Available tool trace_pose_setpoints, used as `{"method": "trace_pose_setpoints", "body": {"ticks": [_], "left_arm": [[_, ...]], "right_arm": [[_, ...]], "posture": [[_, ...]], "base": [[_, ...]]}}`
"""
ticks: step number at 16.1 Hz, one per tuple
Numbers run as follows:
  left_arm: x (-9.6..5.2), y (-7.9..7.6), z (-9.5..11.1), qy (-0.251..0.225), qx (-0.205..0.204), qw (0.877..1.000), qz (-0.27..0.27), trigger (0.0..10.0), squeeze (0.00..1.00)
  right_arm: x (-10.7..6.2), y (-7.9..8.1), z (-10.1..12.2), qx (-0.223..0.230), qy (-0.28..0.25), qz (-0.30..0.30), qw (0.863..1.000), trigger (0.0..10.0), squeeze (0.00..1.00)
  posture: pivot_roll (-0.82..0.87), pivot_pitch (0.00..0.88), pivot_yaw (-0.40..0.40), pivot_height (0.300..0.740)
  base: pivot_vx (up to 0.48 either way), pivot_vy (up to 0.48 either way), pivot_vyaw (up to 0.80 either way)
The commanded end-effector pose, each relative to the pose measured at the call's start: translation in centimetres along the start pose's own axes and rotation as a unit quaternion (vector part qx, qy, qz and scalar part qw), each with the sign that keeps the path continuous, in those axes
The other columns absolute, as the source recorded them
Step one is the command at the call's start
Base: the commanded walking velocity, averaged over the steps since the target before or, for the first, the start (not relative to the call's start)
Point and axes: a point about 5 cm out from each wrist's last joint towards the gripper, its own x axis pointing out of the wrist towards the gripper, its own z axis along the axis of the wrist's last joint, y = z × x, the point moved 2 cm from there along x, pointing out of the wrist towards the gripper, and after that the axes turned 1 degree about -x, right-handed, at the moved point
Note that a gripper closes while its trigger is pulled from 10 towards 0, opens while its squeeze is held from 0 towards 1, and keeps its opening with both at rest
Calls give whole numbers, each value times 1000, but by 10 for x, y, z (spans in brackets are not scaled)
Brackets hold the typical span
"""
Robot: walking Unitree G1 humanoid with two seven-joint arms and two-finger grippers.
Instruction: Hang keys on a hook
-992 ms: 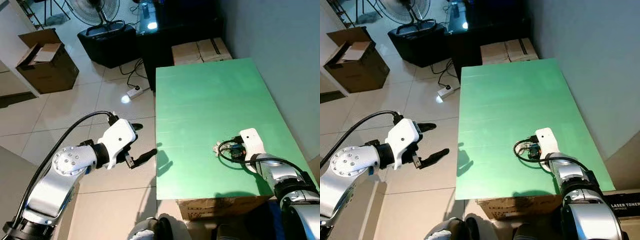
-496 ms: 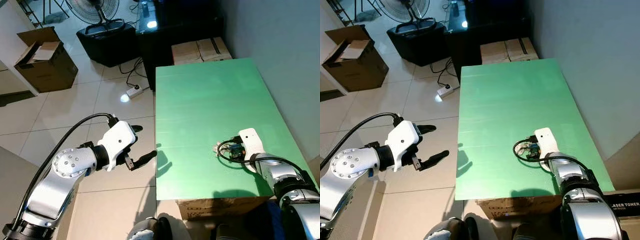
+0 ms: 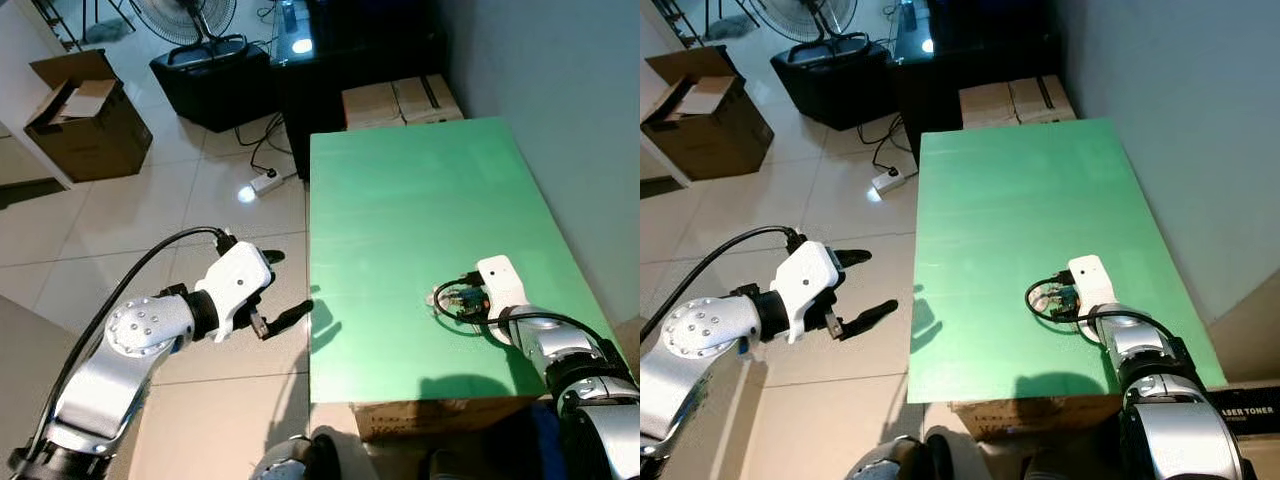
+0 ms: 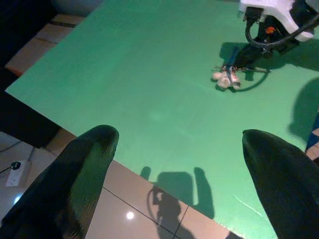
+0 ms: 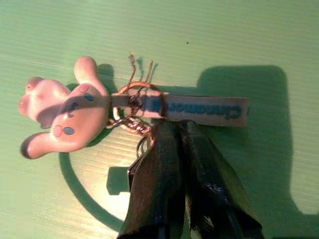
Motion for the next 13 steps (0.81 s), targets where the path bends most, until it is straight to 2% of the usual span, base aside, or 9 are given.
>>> {"method": "trace_pose_setpoints", "body": {"ticks": [1,4,8,11,13], "left_arm": [[1,2,-1,7,9,1000,3,10000,0],[-2,1,-4,13,11,1000,5,10000,0],[0,4,-5,13,17,1000,8,10000,0],[2,5,-5,12,19,1000,4,10000,0],[2,6,-4,12,20,1000,5,10000,0]], "right_arm": [[1,3,5,16,-14,-2,1000,0,0],[1,2,15,11,-50,-25,998,0,0],[-1,8,25,25,-89,-20,995,0,0],[-8,1,41,29,-127,-32,991,0,0],[-11,-6,41,27,-131,-63,989,0,0]], "posture": [[-14,115,174,740],[-14,118,185,740],[-25,120,199,740],[-26,129,209,740],[-23,132,213,740]], "base": [[0,0,0],[0,0,0],[0,0,0],[0,0,0],[0,0,0]]}}
